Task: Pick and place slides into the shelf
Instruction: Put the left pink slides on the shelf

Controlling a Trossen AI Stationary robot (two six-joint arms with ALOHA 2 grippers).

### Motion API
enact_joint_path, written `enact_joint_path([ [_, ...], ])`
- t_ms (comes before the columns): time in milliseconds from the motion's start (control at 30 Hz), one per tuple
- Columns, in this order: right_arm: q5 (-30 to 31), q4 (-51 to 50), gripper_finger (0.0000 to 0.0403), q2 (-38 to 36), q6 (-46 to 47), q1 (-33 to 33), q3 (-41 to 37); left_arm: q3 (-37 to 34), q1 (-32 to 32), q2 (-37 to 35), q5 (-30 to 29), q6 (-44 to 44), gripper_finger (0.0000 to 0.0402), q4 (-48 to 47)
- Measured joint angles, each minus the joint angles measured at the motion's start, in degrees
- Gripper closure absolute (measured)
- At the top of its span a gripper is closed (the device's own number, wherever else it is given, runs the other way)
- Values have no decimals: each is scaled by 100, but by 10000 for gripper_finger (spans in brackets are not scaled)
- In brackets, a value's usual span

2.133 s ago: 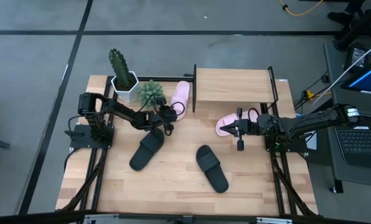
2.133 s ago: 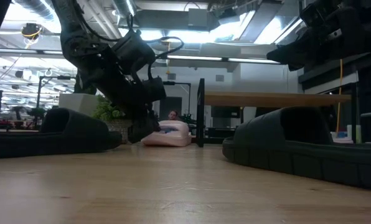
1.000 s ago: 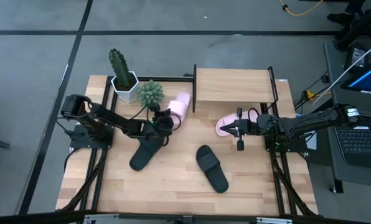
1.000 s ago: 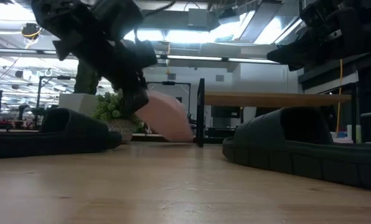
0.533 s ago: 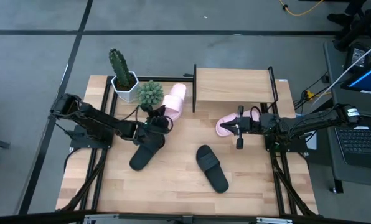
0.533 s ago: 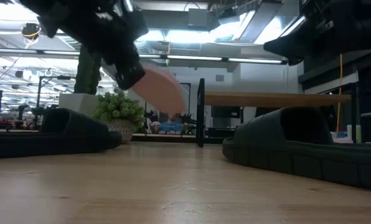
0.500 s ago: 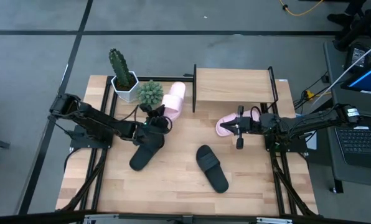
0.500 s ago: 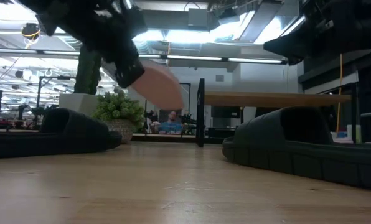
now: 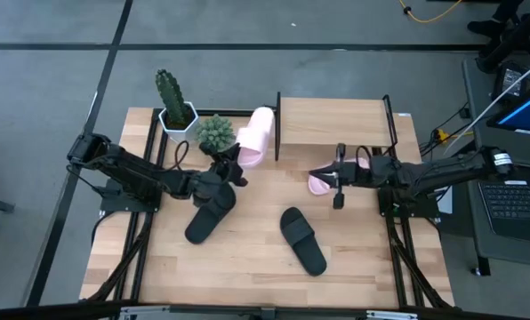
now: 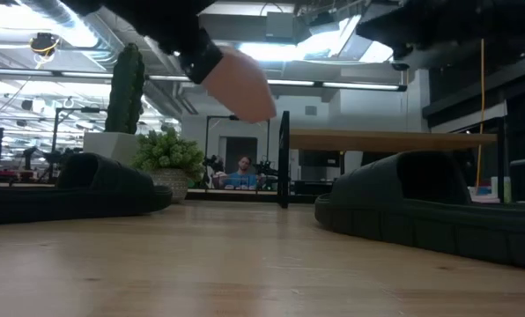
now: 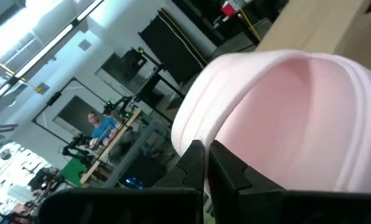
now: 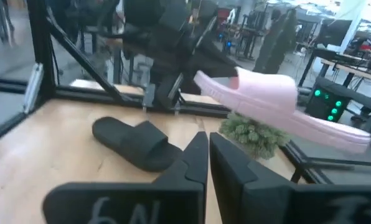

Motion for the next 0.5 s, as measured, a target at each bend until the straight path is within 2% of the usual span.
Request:
enact_joint_path([
  [200, 660, -1138, 383, 827, -424, -2, 1294, 142, 115, 0, -2, 79, 401, -15],
  [367, 888, -1705, 381, 1601, -812, -2, 2211, 142, 138, 4, -4, 62, 401, -35],
  [500, 902, -1836, 351, 2201, -1022, -2, 2873, 142, 136, 4, 2, 57, 401, -35],
])
